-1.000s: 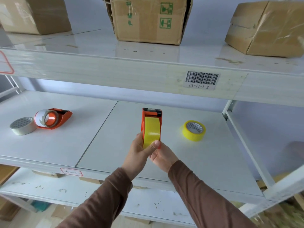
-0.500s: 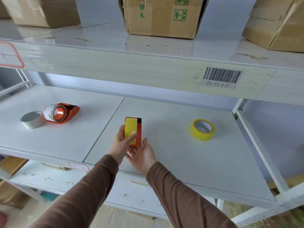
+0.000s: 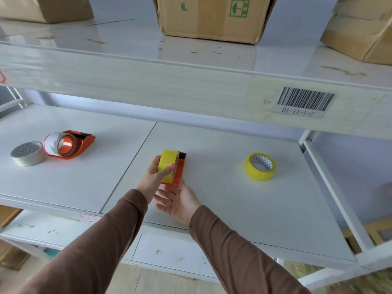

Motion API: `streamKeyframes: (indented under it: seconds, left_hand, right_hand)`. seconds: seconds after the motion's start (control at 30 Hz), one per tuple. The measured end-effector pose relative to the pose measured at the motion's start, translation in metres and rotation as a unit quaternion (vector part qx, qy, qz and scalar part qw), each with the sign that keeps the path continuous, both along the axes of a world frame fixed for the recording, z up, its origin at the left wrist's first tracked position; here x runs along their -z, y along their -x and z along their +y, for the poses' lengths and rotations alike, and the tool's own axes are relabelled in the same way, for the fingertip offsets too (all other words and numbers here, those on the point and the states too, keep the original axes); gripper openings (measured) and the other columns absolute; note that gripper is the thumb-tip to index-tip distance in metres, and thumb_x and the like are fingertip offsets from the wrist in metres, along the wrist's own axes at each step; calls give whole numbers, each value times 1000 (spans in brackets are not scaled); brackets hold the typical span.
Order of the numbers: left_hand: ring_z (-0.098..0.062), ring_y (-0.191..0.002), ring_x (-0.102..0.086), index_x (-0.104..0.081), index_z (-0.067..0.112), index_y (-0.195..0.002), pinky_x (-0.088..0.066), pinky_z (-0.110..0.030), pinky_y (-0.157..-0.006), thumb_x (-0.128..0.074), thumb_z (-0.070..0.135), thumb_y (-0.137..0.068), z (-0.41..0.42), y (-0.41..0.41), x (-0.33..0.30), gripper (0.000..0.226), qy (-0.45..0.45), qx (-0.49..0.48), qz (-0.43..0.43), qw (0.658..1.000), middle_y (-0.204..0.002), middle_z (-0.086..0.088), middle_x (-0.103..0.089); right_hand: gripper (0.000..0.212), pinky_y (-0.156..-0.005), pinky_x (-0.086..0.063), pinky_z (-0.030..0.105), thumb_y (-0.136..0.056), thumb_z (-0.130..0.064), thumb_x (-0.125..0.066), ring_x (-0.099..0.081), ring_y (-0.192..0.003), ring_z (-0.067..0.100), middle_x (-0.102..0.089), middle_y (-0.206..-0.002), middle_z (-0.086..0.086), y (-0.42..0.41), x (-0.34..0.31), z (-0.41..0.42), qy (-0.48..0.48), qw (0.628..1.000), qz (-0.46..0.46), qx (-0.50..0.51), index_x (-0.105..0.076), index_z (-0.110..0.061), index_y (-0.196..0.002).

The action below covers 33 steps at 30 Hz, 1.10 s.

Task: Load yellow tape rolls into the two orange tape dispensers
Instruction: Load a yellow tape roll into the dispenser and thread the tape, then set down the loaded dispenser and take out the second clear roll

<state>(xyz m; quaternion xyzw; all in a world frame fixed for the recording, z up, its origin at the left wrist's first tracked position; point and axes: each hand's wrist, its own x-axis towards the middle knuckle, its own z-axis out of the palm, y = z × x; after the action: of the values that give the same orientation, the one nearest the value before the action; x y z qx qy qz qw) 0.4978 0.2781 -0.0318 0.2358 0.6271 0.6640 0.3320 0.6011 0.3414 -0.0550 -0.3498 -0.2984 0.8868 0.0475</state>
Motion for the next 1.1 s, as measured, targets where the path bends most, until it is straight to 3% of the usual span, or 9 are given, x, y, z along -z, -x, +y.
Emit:
streamKeyframes:
  seconds: [0.1, 0.3, 0.37, 0.47, 0.57, 0.67, 0.9, 1.0, 1.1]
  left_hand:
    - [-26, -92, -66, -57, 7, -127, -55, -28, -79, -69, 27, -91, -2, -1, 2, 43, 4, 0, 6, 1000, -105, -13, -69]
    - [-23, -94, -63, -48, 8, -134, -53, -24, -74, -75, 28, -81, -3, -5, -2, 62, 26, -26, 29, 999, -109, -11, -66]
    - [-24, -103, -63, -47, 15, -135, -56, -32, -86, -80, 33, -78, -5, -6, 0, 68, 31, -56, 43, 997, -120, -13, -65]
    - [-25, -131, -50, -44, 22, -142, -44, -45, -111, -77, 53, -69, -8, -3, 4, 86, 57, -163, 138, 975, -139, -3, -52]
    - [-25, -138, -43, -44, 21, -146, -39, -51, -117, -75, 50, -73, -4, -10, -2, 84, 50, -178, 158, 970, -143, 2, -46]
    - [-25, -138, -45, -45, 22, -145, -41, -54, -116, -75, 48, -72, 4, -19, -4, 83, 49, -168, 155, 972, -146, -4, -45]
    - [-23, -140, -42, -45, 20, -145, -38, -48, -118, -73, 44, -76, 1, -28, -19, 78, 50, -177, 169, 968, -146, 1, -45]
    - [-24, -137, -44, -51, 17, -138, -37, -46, -117, -72, 39, -77, -14, -26, -25, 68, 54, -204, 192, 958, -138, 4, -49]
    - [-27, -135, -47, -57, 21, -129, -37, -50, -116, -76, 25, -86, -36, -19, -29, 48, 68, -234, 225, 943, -131, 5, -54]
  right_hand:
    - [45, -63, -57, 36, -103, -51, -36, -75, -74, 29, -70, -104, 16, -10, -6, 2, -57, 996, -55, -31, -52, -8, -106]
    - [16, -49, -51, 27, -102, -26, -47, -64, -59, 21, -64, -83, 9, -38, -16, 26, -308, 945, -106, 34, -53, -11, -99]
    - [10, -58, -54, 35, -97, -23, -51, -64, -65, 21, -66, -84, 6, -50, -16, 40, -428, 893, -123, 65, -57, -15, -93]
    - [6, -76, -52, 38, -91, -18, -58, -64, -80, 25, -68, -88, 5, -71, -19, 67, -622, 759, -159, 108, -63, -15, -93]
    - [12, -85, -51, 43, -88, -13, -58, -62, -93, 29, -67, -98, 7, -97, -26, 100, -690, 688, -176, 141, -64, -14, -98]
    - [15, -90, -51, 51, -88, -9, -58, -62, -98, 29, -68, -103, 6, -123, -29, 129, -691, 680, -187, 160, -64, -12, -101]
    - [17, -88, -50, 46, -90, -6, -57, -58, -94, 24, -63, -104, 1, -125, -50, 125, -730, 653, -127, 160, -63, -13, -104]
    - [16, -85, -51, 43, -90, -9, -56, -57, -95, 22, -58, -101, -9, -102, -63, 106, -758, 632, -71, 143, -61, -17, -103]
    - [15, -85, -50, 39, -91, -11, -56, -56, -97, 20, -58, -103, -10, -69, -78, 80, -754, 648, -7, 106, -60, -20, -102]
